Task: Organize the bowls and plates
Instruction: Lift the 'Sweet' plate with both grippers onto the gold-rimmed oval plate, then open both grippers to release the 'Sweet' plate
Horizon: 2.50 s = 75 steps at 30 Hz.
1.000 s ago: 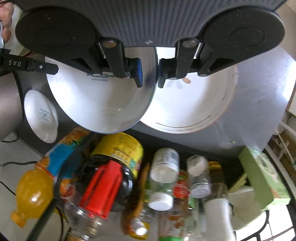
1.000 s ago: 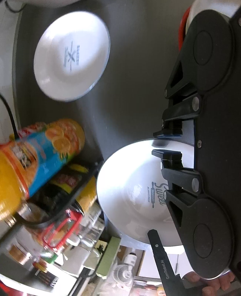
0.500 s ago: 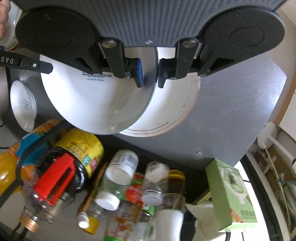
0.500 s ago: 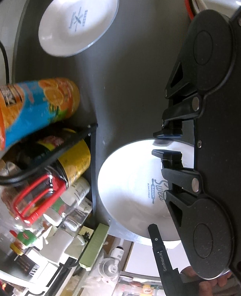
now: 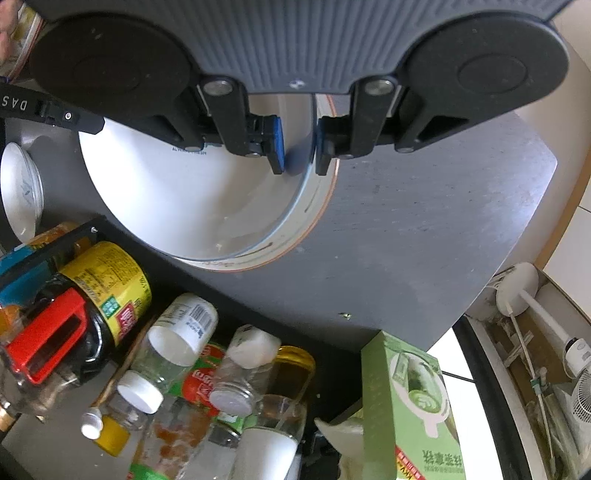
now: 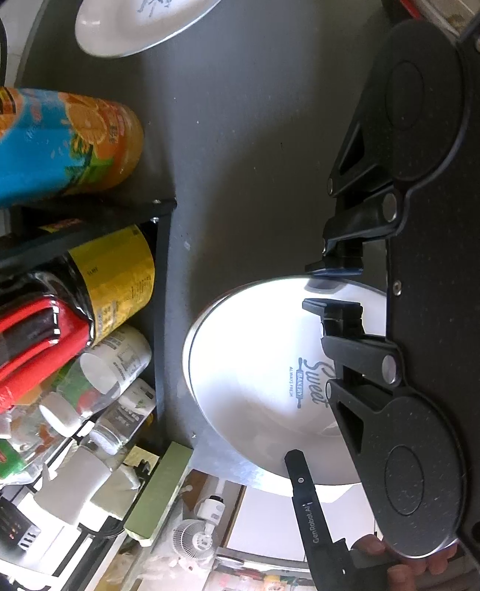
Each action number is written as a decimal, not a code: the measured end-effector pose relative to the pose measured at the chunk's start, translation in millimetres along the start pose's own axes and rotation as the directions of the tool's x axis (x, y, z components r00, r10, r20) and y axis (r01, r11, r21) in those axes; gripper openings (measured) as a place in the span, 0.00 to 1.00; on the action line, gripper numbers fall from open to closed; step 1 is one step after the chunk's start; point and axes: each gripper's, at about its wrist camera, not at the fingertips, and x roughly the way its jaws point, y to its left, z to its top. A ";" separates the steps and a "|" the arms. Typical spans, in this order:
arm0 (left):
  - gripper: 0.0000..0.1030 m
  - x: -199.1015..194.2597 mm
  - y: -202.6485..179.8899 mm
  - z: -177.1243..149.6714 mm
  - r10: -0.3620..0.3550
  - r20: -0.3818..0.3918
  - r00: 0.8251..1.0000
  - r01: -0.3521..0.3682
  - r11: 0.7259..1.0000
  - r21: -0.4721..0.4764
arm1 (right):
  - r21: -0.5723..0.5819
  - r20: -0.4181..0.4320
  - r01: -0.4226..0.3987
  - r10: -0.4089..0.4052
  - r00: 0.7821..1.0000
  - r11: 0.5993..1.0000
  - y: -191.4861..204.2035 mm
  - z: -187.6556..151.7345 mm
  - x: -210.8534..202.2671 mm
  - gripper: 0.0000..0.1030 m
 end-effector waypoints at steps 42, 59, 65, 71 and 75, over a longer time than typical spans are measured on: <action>0.18 20.6 -24.7 -3.0 0.160 0.029 0.987 -0.163 0.955 0.247 | 0.113 0.040 0.045 -0.050 0.998 0.993 -5.2 -2.3 9.1 0.17; 0.21 13.0 -22.1 7.4 0.153 0.010 0.988 -0.152 0.965 0.216 | 0.066 0.073 0.034 -0.039 0.997 0.997 -3.3 -2.5 -11.5 0.23; 0.31 -10.0 -47.2 15.2 0.053 0.049 0.997 -0.064 0.963 0.262 | 0.065 0.115 0.036 -0.043 0.992 0.997 -15.1 -1.5 -37.4 0.37; 0.70 -20.2 -80.4 11.1 -0.007 0.084 0.996 -0.018 0.956 0.293 | 0.121 0.187 0.038 -0.061 0.981 0.992 -40.4 -8.6 -62.9 0.56; 0.82 -22.7 -100.9 8.4 -0.054 0.062 0.997 0.032 0.949 0.313 | 0.165 0.248 0.038 -0.079 0.966 0.986 -58.6 -14.8 -80.6 0.79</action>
